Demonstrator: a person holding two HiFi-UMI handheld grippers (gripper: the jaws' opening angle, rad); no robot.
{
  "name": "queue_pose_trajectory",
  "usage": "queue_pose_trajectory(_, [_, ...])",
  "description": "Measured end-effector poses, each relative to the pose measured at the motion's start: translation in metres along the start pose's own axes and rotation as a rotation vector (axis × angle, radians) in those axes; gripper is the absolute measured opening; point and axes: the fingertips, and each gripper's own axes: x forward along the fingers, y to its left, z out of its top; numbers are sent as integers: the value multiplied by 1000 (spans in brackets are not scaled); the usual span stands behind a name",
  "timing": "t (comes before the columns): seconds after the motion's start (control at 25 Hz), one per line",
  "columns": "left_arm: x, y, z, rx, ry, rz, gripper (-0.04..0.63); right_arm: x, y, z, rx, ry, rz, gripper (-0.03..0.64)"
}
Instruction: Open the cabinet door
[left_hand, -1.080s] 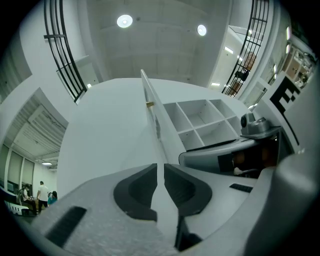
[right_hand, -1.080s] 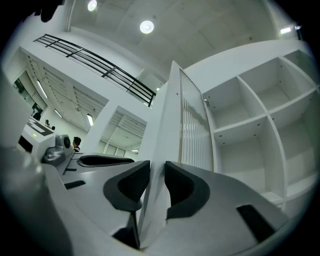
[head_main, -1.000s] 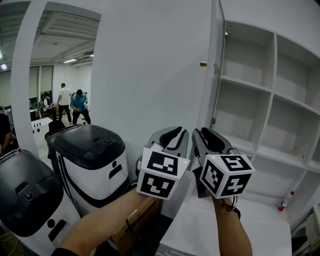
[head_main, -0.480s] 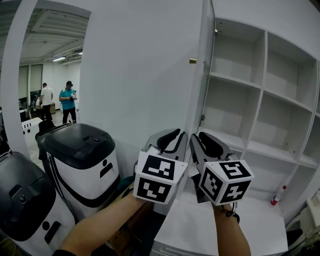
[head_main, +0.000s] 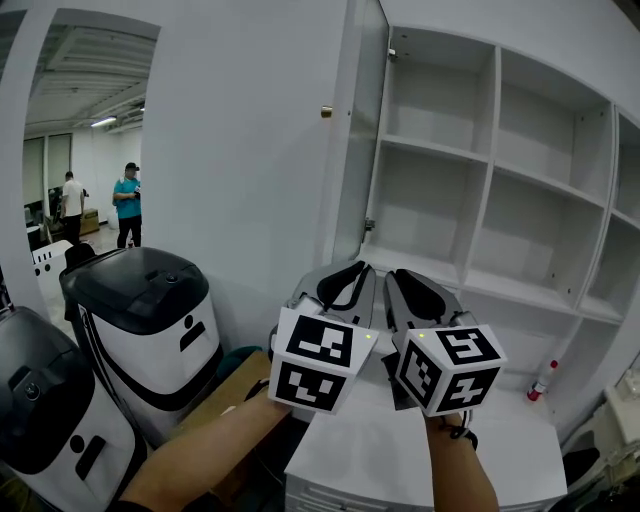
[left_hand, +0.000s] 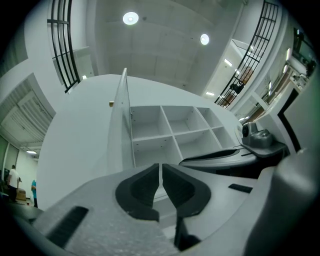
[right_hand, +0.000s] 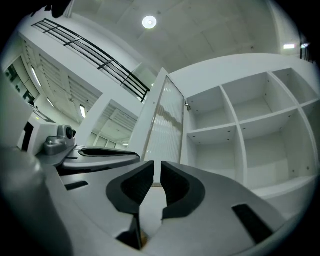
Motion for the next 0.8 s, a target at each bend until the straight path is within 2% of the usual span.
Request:
queue_pose_trajectory(0.4, [36,-85,-5,-72,54,-64,20,-57,-66,1,-8,21,-59,32])
queue_pose_trajectory(0.8, [52,-142,-5,-111,87,-90,12,-100,-104,-7,-16,50,-87,18])
